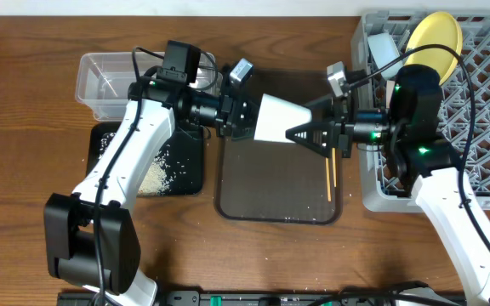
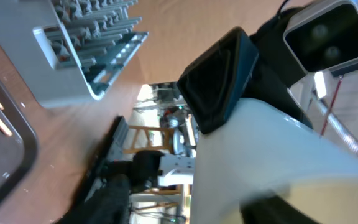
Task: Sort waste into correct bins and load items into the dishwasher rack
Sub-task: 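Release the cup from the left gripper and carry it right into the rack, then lower the cup into the rack, open the right gripper, park the left arm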
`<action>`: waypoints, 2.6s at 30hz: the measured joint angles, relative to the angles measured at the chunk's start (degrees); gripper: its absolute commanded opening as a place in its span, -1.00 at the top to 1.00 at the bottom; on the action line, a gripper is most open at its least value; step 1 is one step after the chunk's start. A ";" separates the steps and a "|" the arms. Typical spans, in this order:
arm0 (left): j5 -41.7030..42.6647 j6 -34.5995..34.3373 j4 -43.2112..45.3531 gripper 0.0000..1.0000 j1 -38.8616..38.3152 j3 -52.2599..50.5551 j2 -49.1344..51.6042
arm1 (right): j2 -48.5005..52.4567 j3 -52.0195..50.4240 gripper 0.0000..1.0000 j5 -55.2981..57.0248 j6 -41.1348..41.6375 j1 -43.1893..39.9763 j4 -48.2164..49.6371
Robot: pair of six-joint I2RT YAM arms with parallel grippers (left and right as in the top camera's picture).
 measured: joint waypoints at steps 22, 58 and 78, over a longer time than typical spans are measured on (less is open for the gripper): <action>-36.79 -0.09 0.94 -0.40 3.04 0.04 0.00 | -17.51 12.61 0.02 44.37 -5.60 -29.46 -61.66; -74.25 2.97 -6.01 -0.40 -9.27 0.04 0.00 | 12.96 19.37 -0.01 68.26 -8.96 -19.21 -74.23; -81.83 4.35 -7.67 -0.50 -5.99 0.11 -9.92 | 20.04 39.69 -0.55 66.75 -9.03 -16.35 -80.04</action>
